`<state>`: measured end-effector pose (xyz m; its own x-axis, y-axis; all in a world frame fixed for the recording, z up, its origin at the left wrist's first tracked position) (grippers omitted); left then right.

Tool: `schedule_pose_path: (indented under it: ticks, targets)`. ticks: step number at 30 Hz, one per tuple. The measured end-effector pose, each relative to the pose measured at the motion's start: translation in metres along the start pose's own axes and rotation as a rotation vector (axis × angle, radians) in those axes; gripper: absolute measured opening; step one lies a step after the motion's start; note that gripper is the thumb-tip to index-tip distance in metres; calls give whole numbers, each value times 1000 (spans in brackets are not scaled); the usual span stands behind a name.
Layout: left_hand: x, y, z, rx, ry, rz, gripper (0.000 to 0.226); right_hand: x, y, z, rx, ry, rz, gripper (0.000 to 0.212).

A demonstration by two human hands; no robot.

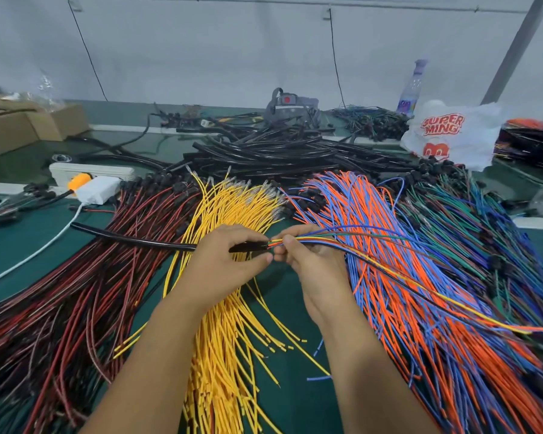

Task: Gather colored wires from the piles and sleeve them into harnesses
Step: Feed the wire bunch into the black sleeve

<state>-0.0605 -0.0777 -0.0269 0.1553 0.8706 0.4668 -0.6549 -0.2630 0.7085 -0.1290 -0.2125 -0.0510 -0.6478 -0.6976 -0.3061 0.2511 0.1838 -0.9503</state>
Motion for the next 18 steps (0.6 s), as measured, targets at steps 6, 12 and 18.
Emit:
schedule_pose_path:
  ticks: [6, 12, 18]
  targets:
    - [0, 0, -2, -8, -1, -60, 4, -3, -2, -2, 51, -14, -39, 21]
    - [-1, -1, -2, -19, -6, -29, 7, -4, -2, -3, 133, 23, -120, 26]
    - [-6, -2, -2, -134, -24, 188, 31, -3, -3, -3, 218, 144, -106, 24]
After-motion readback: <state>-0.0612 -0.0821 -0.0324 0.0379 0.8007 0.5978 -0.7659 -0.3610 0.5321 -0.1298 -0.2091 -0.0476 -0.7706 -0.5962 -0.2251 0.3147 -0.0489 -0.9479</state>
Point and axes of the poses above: each hand's wrist, its own z-axis towards the middle knuckle, its own x-axis out of the back of the hand, y = z × x, the point moved 2 cm from there along z, towards the middle knuckle, and after that the axes turned 11 degrees about y, right-handed, at the moved point
